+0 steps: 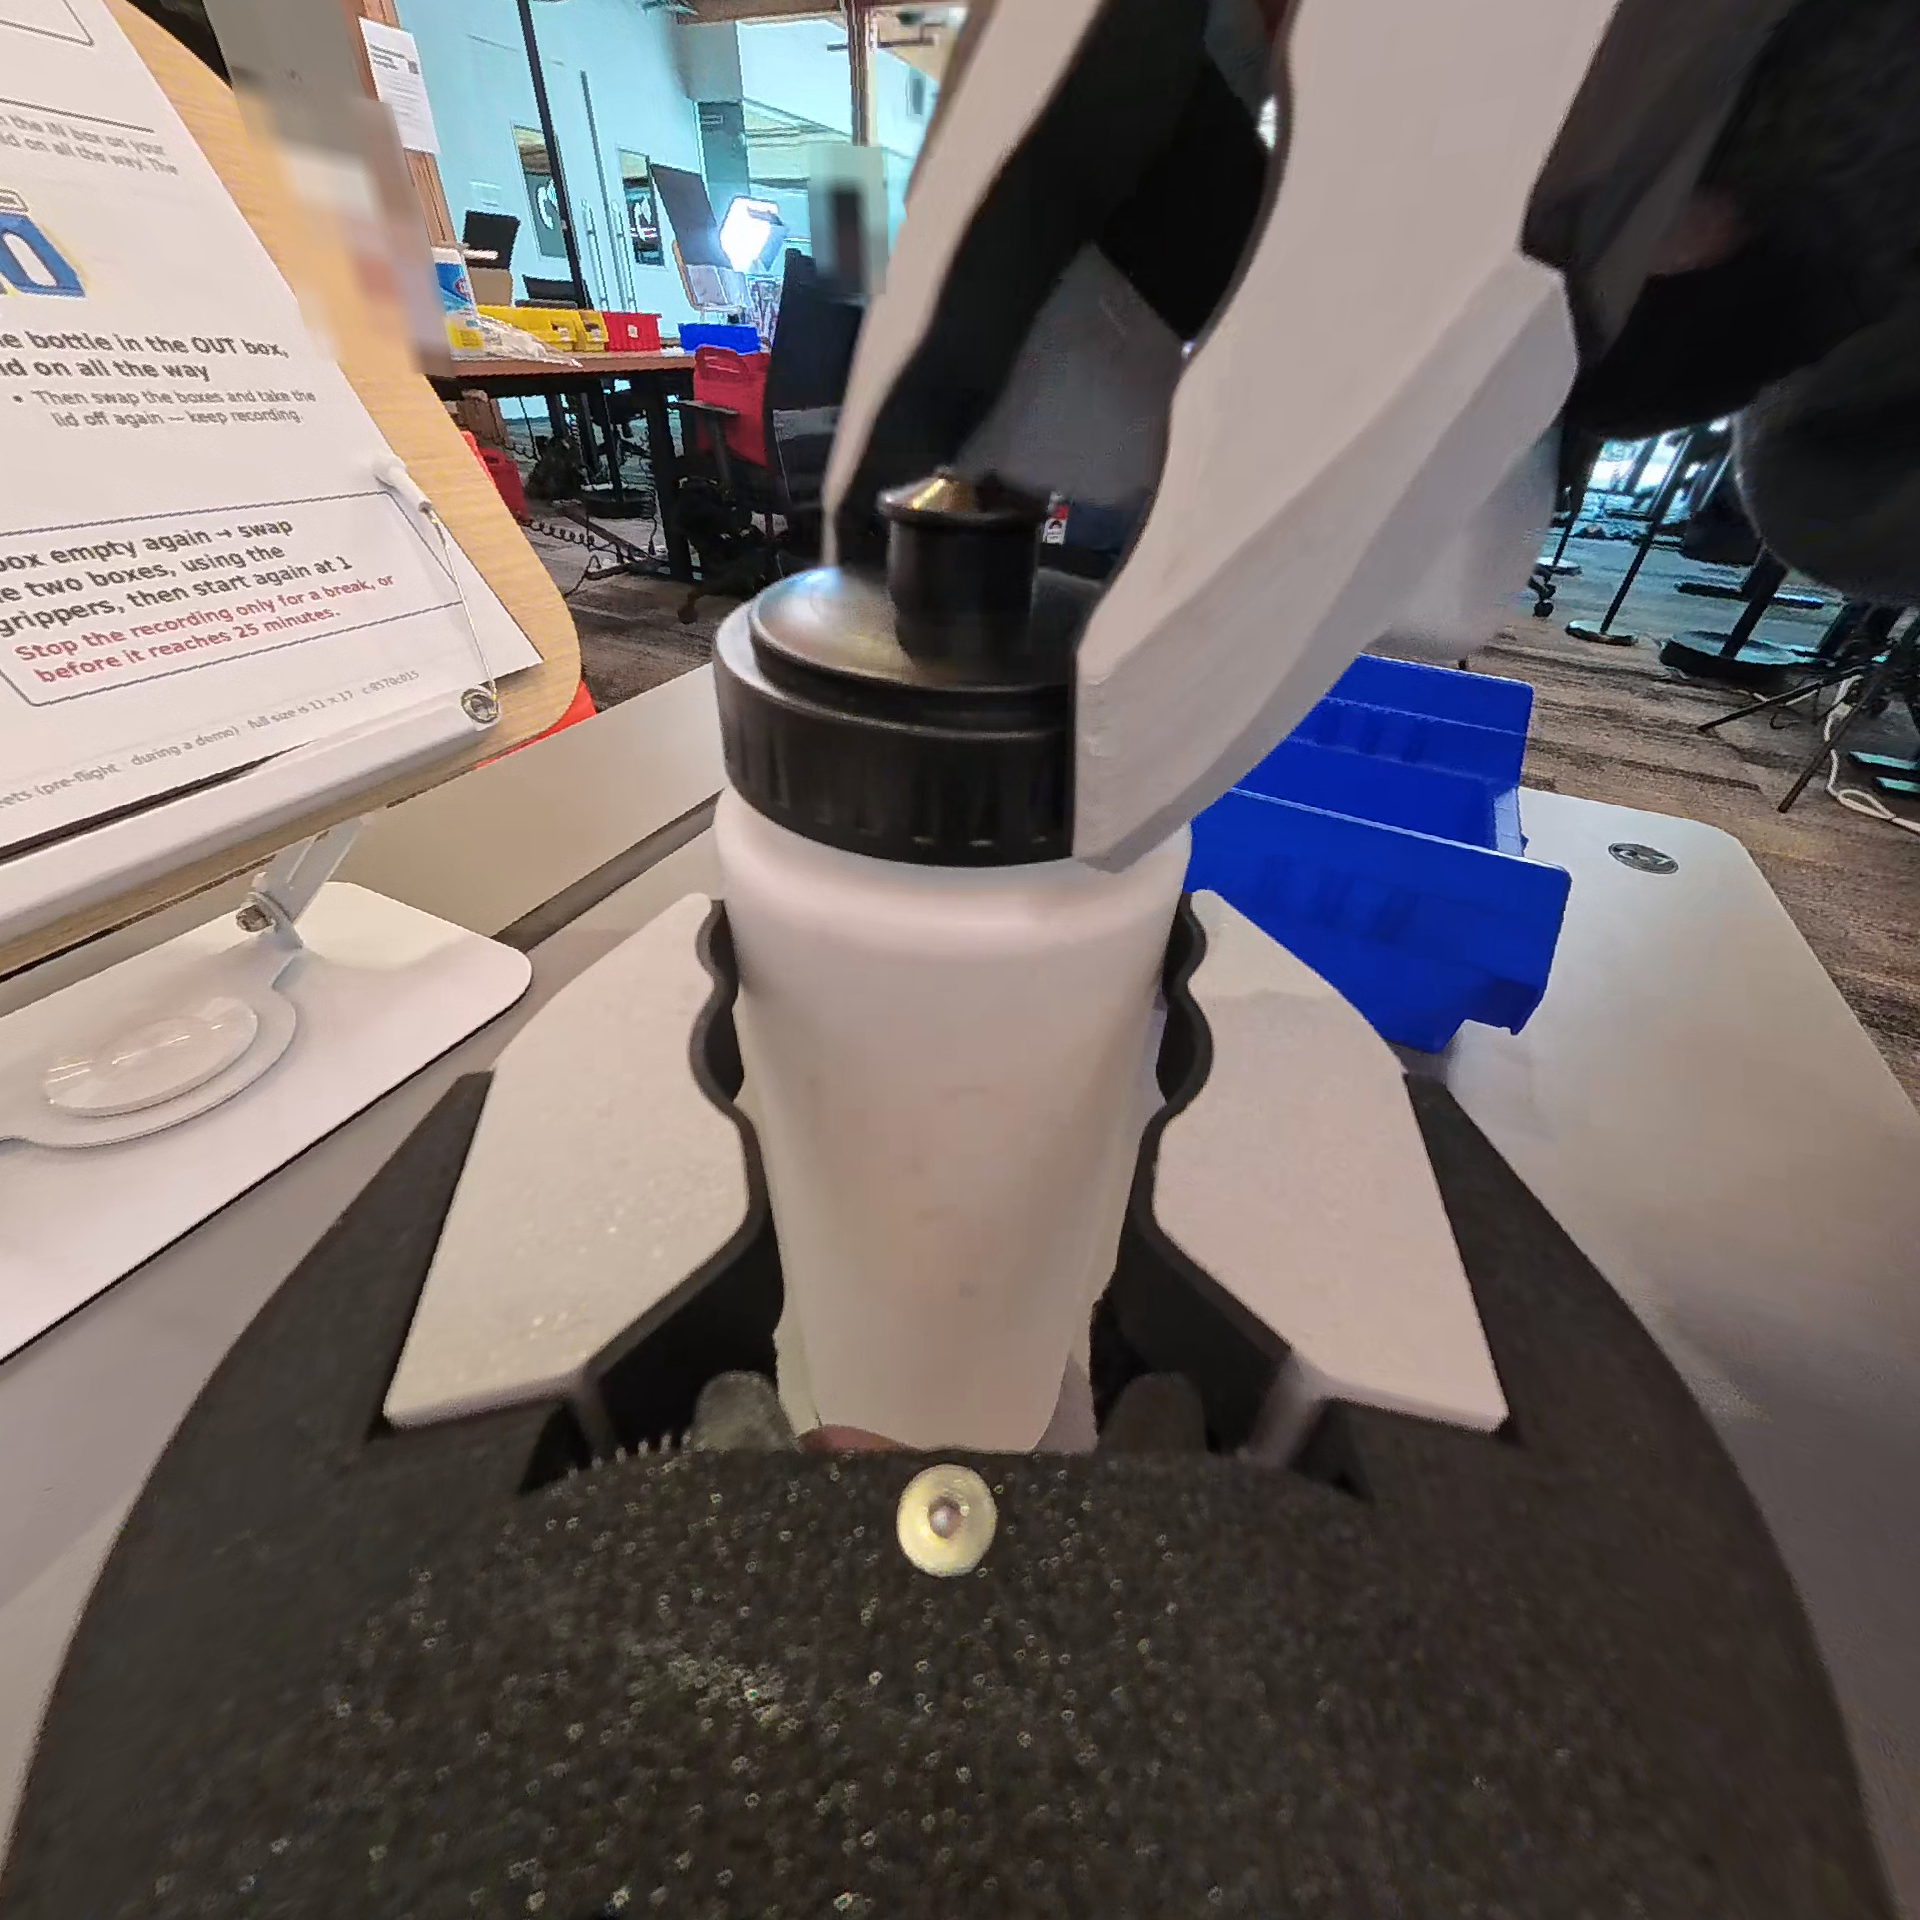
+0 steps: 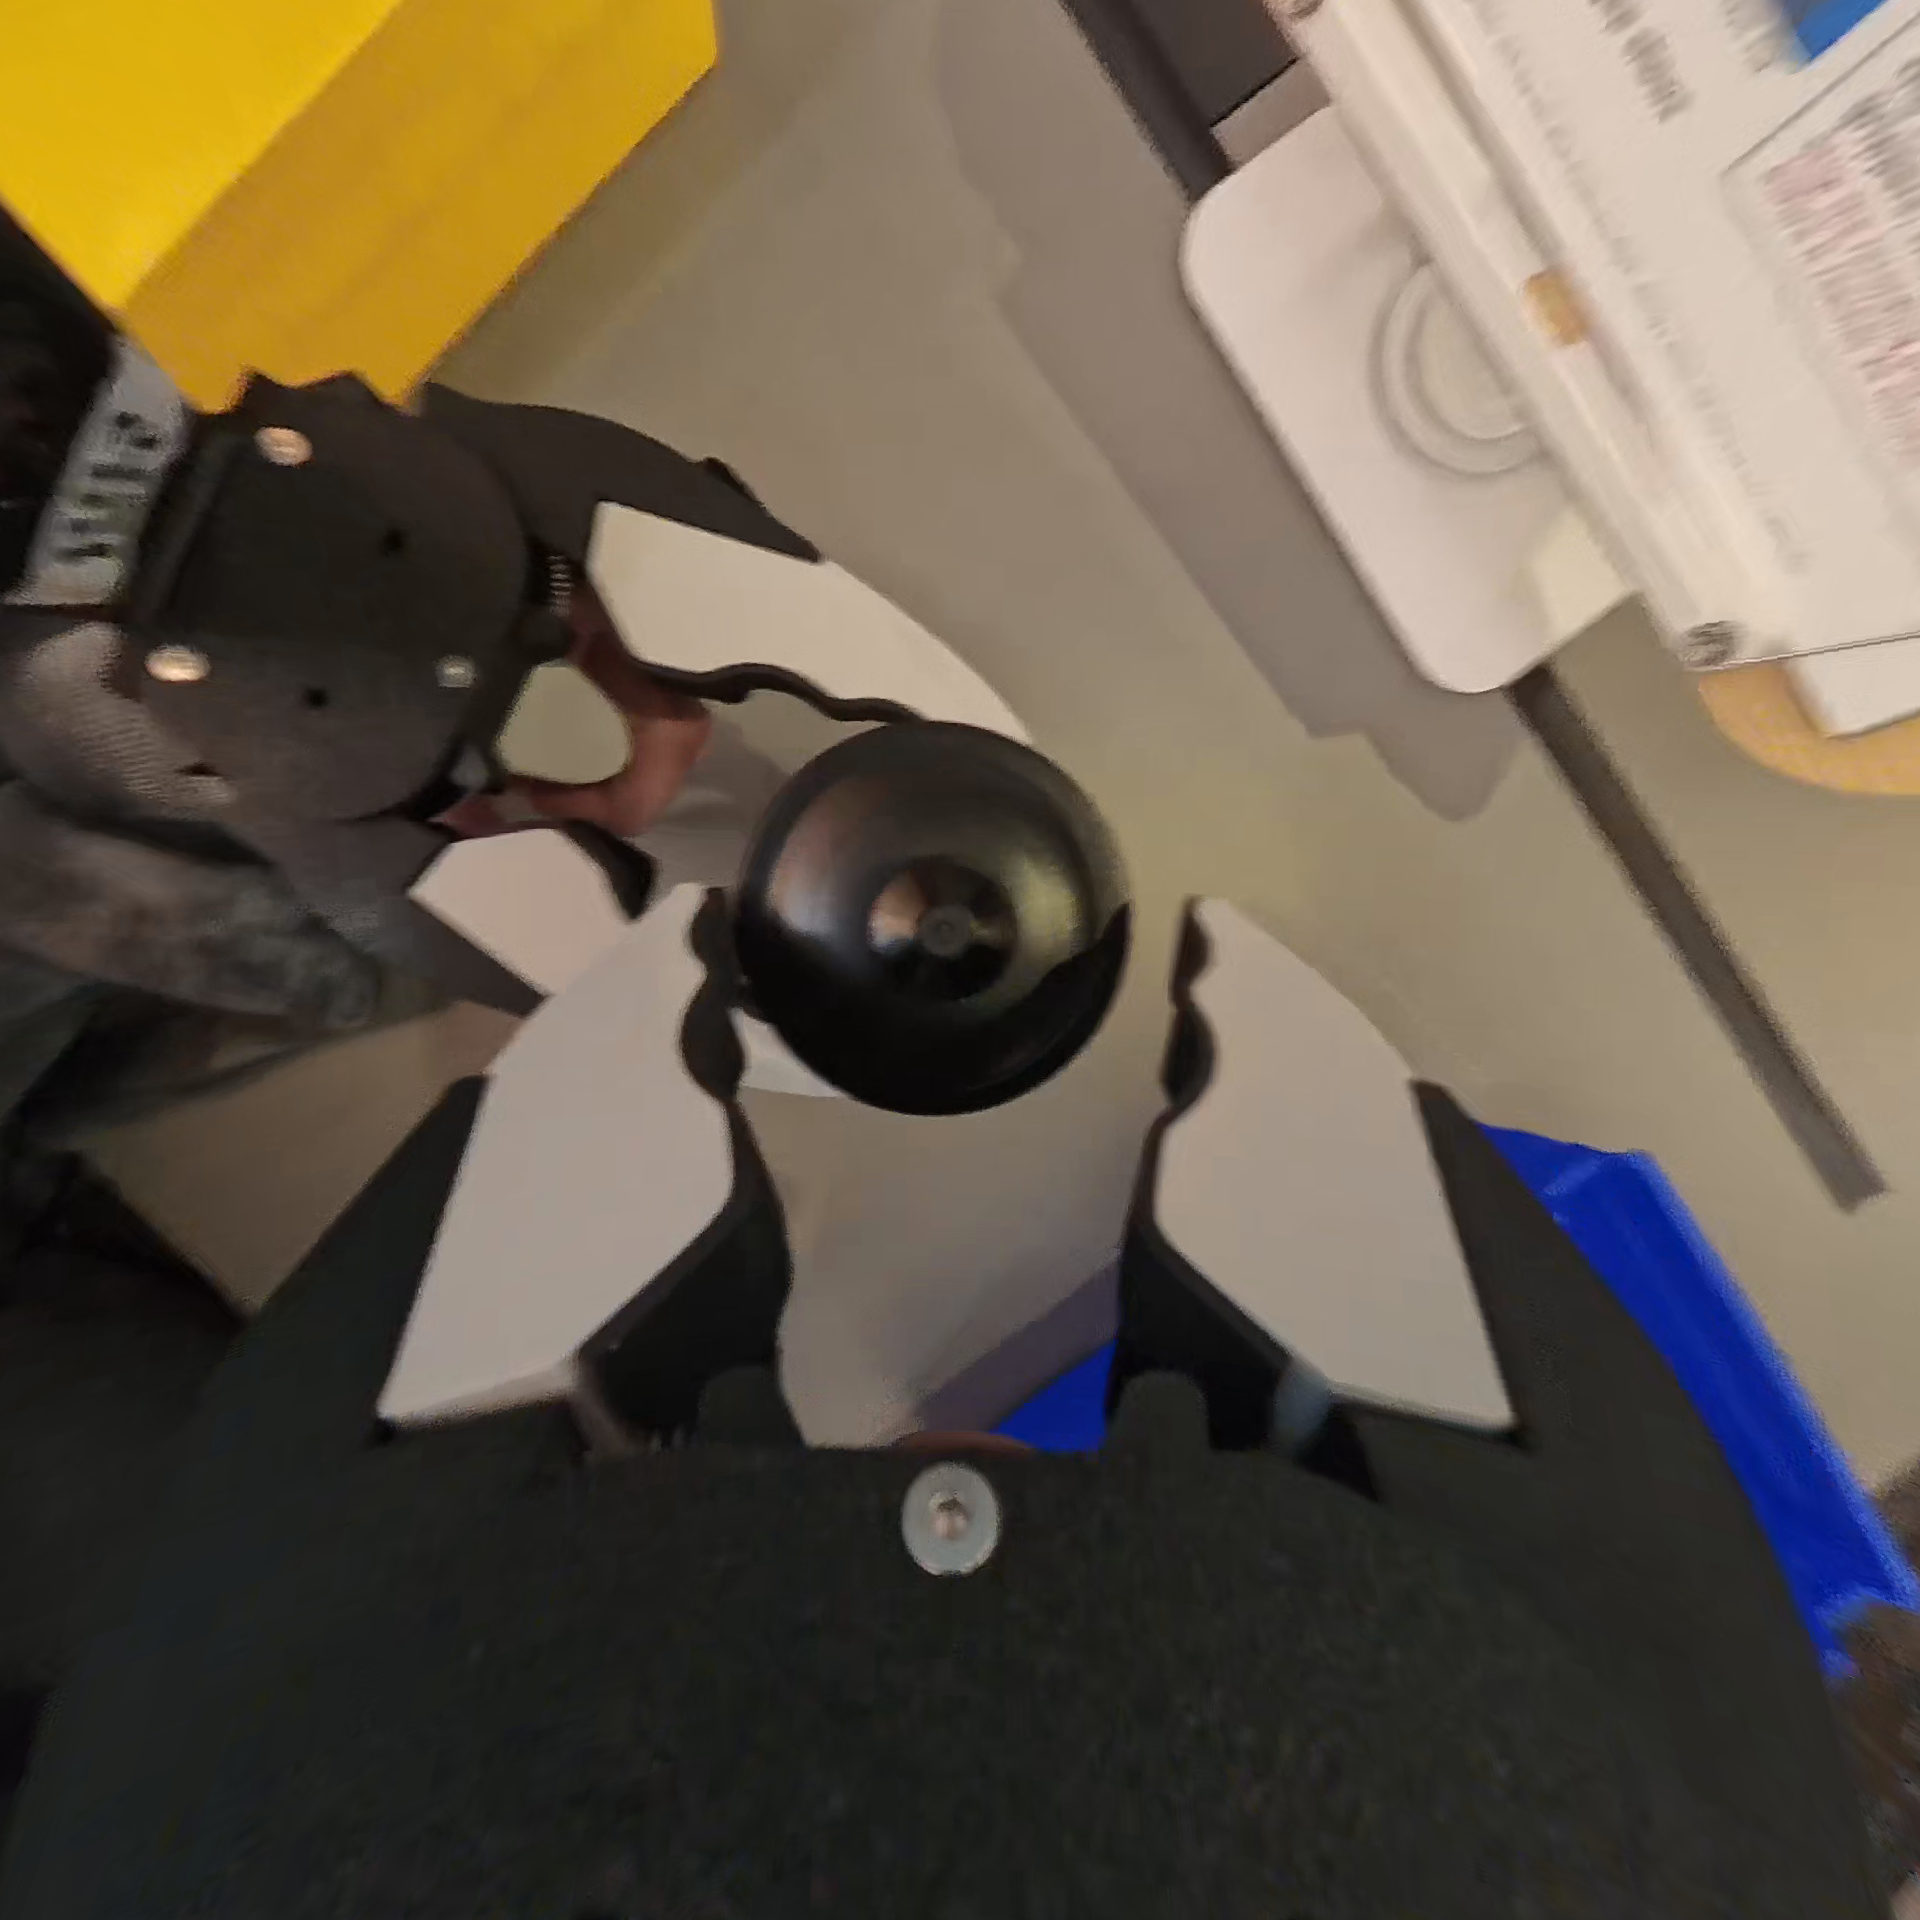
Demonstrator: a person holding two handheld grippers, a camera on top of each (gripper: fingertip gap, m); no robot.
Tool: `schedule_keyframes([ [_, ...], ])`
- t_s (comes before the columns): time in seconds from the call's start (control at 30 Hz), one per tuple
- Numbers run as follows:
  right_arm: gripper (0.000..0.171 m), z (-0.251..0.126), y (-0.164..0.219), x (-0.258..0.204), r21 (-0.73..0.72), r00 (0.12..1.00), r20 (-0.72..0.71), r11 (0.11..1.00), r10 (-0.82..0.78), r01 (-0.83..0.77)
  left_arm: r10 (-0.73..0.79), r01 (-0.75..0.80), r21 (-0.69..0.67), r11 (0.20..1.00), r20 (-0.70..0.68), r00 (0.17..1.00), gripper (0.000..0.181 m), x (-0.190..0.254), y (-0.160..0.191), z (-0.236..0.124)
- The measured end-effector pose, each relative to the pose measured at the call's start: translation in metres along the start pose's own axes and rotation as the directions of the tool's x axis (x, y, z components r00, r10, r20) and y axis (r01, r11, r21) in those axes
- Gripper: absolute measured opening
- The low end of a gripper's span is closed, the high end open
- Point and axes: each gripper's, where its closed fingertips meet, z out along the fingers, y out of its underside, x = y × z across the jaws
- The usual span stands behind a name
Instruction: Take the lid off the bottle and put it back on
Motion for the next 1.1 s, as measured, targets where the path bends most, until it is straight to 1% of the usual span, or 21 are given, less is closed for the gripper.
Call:
schedule_keyframes([
  [0.03,0.072,0.0005,0.0009,-0.0043,-0.009,0.999,0.03,1.0,0.026,-0.026,0.002,-0.002,0.001,1.0,-0.002,1.0,0.079,0.0003,0.0,-0.0002],
  [0.1,0.072,0.0004,0.0016,-0.0045,-0.028,1.0,0.025,1.0,0.002,-0.002,0.002,-0.002,0.002,1.0,-0.006,1.0,0.079,0.0008,0.0,-0.0005],
  [0.17,0.072,-0.0003,0.0028,-0.0062,-0.061,0.997,0.031,0.996,-0.069,0.07,0.008,-0.008,0.0,1.0,-0.015,1.0,0.079,0.0021,0.0001,-0.0012],
  [0.3,0.072,-0.0017,0.0057,-0.0072,-0.139,0.963,0.101,0.955,-0.249,0.262,0.012,-0.012,-0.006,1.0,-0.019,1.0,0.079,0.0033,0.0004,-0.0019],
  [0.4,0.072,-0.0015,0.0057,-0.0054,-0.18,0.896,0.178,0.882,-0.406,0.435,0.006,-0.006,-0.004,1.0,-0.019,1.0,0.079,0.0027,0.0004,-0.0018],
  [0.5,0.072,-0.0016,0.0059,-0.0048,-0.182,0.762,0.262,0.745,-0.592,0.641,0.007,-0.007,-0.008,1.0,-0.024,1.0,0.079,0.0029,0.0006,-0.0025],
  [0.57,0.072,-0.0018,0.0063,-0.0035,-0.179,0.651,0.3,0.63,-0.697,0.756,0.01,-0.011,-0.014,1.0,-0.023,1.0,0.079,0.0033,0.0009,-0.0023],
  [0.67,0.072,-0.0019,0.0062,-0.0013,-0.177,0.487,0.343,0.454,-0.804,0.873,0.011,-0.012,-0.02,1.0,-0.027,1.0,0.079,0.0036,0.0012,-0.0027],
  [0.73,0.072,-0.0018,0.0053,-0.0008,-0.146,0.352,0.363,0.32,-0.863,0.936,0.011,-0.012,-0.023,1.0,-0.029,1.0,0.079,0.0036,0.0013,-0.0029],
  [0.9,0.072,-0.0006,0.0017,-0.0005,-0.054,0.051,0.39,0.032,-0.919,0.998,0.003,-0.004,-0.023,1.0,-0.038,0.999,0.079,0.0032,0.0016,-0.0047],
  [1.1,0.072,-0.0004,-0.001,-0.0007,-0.009,-0.225,0.375,-0.246,-0.899,0.969,0.008,-0.009,-0.03,1.0,-0.046,0.999,0.079,0.0043,0.0022,-0.0054],
])
